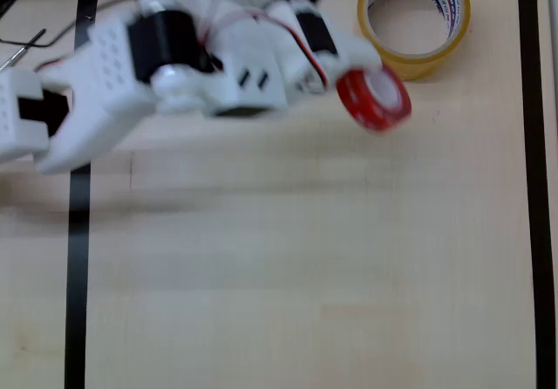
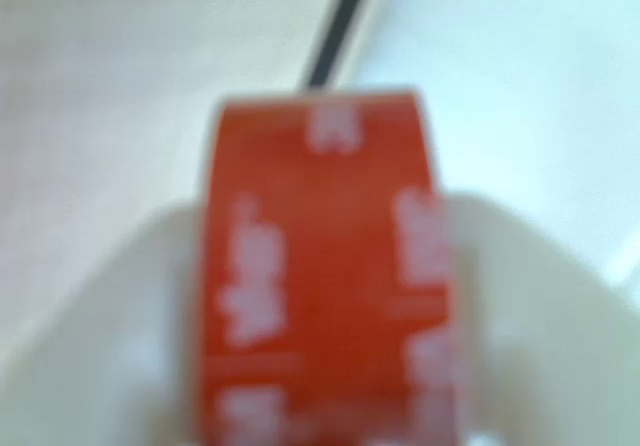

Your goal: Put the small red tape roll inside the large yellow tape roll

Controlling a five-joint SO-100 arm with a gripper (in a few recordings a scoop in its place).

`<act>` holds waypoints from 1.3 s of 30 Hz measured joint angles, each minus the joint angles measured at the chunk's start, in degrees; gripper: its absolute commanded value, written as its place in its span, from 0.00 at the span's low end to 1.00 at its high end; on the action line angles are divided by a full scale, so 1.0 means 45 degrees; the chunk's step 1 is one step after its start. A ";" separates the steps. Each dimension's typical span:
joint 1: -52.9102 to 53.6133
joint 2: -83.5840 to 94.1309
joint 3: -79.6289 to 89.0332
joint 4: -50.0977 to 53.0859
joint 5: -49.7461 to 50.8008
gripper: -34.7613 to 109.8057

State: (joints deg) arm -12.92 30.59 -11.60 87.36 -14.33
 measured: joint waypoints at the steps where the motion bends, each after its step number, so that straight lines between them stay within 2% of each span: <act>1: -0.0254 0.0078 0.0000 0.0098 0.0000 0.24; 11: -0.2402 0.0078 0.0000 -0.0527 0.0000 0.24; 27: -0.2227 -0.2266 0.0020 -0.3770 0.0000 0.24; 34: -0.2207 -0.2734 0.0020 -0.4219 0.0000 0.24; 39: -0.2168 -0.3223 0.0020 -0.4453 0.0000 0.28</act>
State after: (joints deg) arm -22.68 16.08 -11.51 67.32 -14.33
